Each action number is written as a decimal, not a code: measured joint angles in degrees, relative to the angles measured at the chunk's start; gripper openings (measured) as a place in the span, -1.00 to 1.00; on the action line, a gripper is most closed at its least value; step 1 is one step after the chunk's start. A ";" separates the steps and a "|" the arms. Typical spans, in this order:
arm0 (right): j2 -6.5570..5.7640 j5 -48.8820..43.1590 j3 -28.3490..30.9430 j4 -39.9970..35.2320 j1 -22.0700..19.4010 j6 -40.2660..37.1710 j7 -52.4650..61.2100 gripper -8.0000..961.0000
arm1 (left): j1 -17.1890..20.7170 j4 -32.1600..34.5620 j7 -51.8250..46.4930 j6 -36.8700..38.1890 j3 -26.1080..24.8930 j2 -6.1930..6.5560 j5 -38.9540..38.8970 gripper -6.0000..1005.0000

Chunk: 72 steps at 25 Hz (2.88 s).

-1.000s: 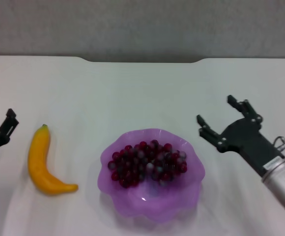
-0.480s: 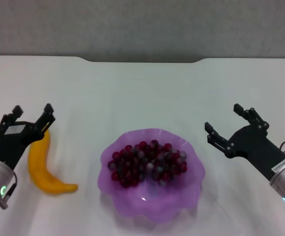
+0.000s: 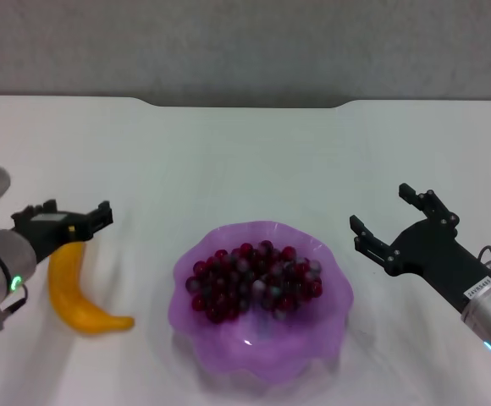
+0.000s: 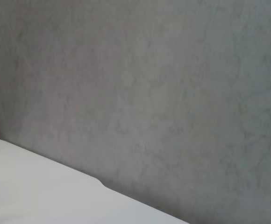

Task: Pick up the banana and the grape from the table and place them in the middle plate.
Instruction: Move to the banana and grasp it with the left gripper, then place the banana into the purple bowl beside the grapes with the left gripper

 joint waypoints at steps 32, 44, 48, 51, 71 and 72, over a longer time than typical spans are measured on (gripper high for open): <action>0.09 0.49 0.00 0.28 0.19 0.83 -0.09 0.86 | -9.84 0.98 -24.44 -27.84 -6.83 -0.81 19.02 0.78; 0.09 0.52 0.00 0.30 0.19 0.83 -0.08 0.86 | -11.63 9.50 -23.69 -20.98 -6.65 -0.58 19.12 0.77; 0.09 0.49 0.00 0.31 0.19 0.83 -0.08 0.86 | -11.73 10.05 -22.21 -20.53 -6.55 -0.59 19.14 0.74; 0.09 0.44 0.00 0.36 0.25 0.83 -0.08 0.86 | -11.73 10.30 -22.07 -20.09 -6.67 -0.62 19.15 0.72; 0.09 0.52 0.00 0.20 0.21 0.75 0.16 0.86 | -12.38 11.66 -22.02 -19.93 -6.81 -0.66 19.05 0.06; 0.09 0.52 0.00 0.19 0.20 0.75 0.17 0.86 | -12.34 11.62 -22.01 -19.93 -6.81 -0.67 19.05 0.04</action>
